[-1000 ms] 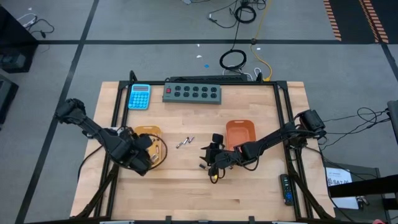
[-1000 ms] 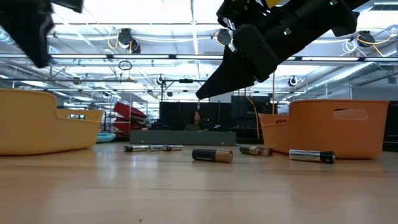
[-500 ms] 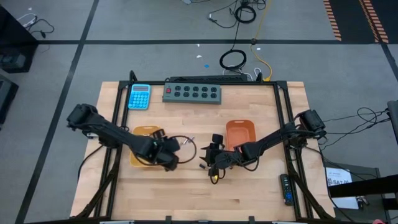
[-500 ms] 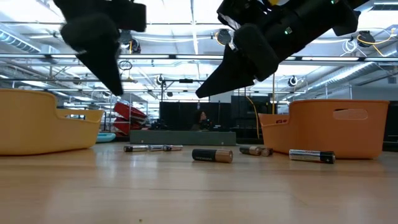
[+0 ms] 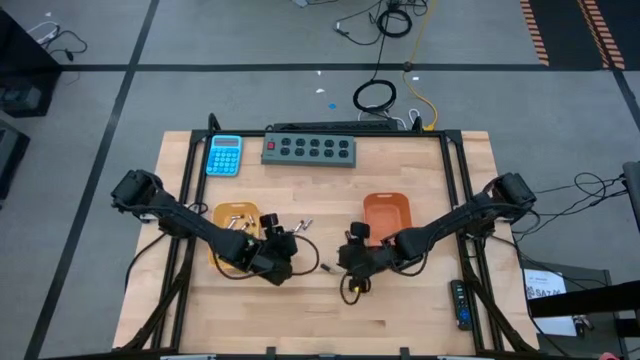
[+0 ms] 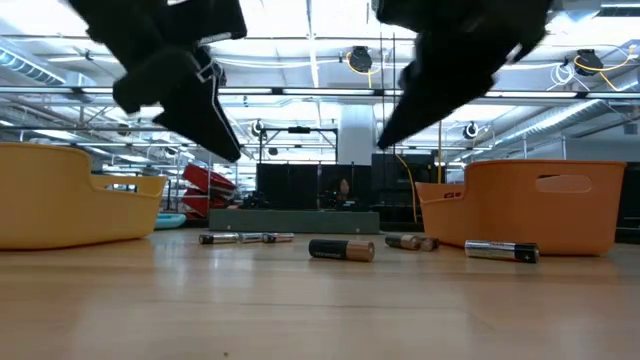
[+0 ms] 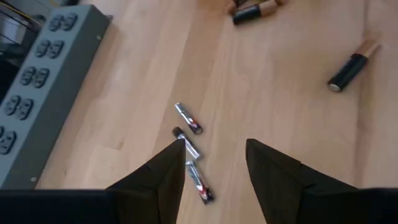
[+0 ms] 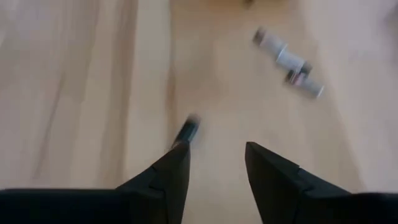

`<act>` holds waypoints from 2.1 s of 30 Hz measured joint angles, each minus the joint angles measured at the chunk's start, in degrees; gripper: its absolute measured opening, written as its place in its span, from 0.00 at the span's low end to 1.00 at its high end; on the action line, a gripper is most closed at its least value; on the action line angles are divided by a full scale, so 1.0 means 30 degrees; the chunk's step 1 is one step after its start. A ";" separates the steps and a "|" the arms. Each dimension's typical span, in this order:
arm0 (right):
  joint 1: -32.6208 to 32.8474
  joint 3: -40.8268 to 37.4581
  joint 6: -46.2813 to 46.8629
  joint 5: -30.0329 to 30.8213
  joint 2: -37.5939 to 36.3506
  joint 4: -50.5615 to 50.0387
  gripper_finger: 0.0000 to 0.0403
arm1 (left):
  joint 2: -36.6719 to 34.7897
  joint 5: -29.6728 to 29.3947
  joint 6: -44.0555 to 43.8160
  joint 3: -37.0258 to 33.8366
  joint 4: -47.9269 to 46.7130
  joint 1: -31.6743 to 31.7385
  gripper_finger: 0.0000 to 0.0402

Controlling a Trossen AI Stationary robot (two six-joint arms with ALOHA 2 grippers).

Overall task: Sort batteries
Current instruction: Put the silver battery into the yellow bin

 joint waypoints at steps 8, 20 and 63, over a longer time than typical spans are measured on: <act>0.0301 0.3767 0.1620 -0.3125 0.1332 -0.7861 0.32 | -0.0007 -0.1223 0.0515 -0.1873 0.3653 -0.0479 0.41; 0.0250 0.4568 -0.1436 -0.6606 0.3698 -1.0398 0.47 | -0.0007 -0.1159 0.0376 -0.2899 0.4687 -0.0987 0.41; 0.0636 0.9213 -1.1526 -0.2901 0.8525 -1.8083 0.60 | -0.0007 0.0508 -0.0512 -0.2885 0.4519 -0.0061 0.41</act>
